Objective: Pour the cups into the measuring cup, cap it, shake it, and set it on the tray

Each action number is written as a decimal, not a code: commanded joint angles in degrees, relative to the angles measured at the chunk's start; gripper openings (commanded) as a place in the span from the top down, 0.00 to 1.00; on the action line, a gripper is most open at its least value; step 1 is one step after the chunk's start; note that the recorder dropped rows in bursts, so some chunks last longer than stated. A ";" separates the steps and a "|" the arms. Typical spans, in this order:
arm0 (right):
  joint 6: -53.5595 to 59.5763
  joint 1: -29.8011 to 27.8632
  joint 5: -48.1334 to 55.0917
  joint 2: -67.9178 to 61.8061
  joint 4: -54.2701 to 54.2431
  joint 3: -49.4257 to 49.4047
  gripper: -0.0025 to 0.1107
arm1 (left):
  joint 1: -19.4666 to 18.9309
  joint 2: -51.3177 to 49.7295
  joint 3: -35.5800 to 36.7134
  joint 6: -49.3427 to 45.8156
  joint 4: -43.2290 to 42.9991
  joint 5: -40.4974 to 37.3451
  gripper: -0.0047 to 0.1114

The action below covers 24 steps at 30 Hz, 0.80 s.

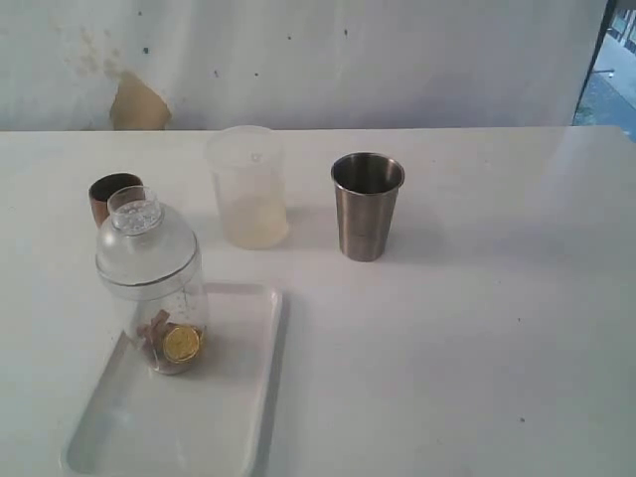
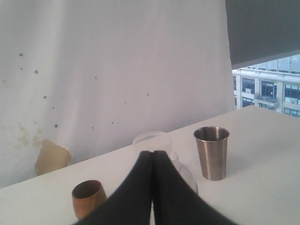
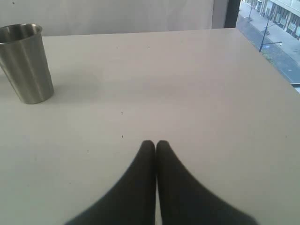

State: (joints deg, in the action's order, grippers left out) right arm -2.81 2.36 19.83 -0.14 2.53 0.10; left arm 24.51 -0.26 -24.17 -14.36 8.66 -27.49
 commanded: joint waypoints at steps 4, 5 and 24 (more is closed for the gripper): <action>-0.02 -0.14 -0.19 0.14 0.28 -0.10 0.98 | -1.23 0.26 -0.61 0.70 1.36 -0.20 0.96; -0.02 -0.14 -0.19 0.14 0.28 -0.10 0.98 | -1.23 0.26 -0.61 0.70 1.83 0.09 0.96; -0.99 -0.14 -0.19 0.14 0.28 -0.10 0.98 | -1.23 0.26 -0.61 0.55 3.05 -0.59 0.96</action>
State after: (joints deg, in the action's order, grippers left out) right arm -3.50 2.36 19.83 -0.14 2.53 0.10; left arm 23.44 -0.15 -24.38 -13.98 11.05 -28.20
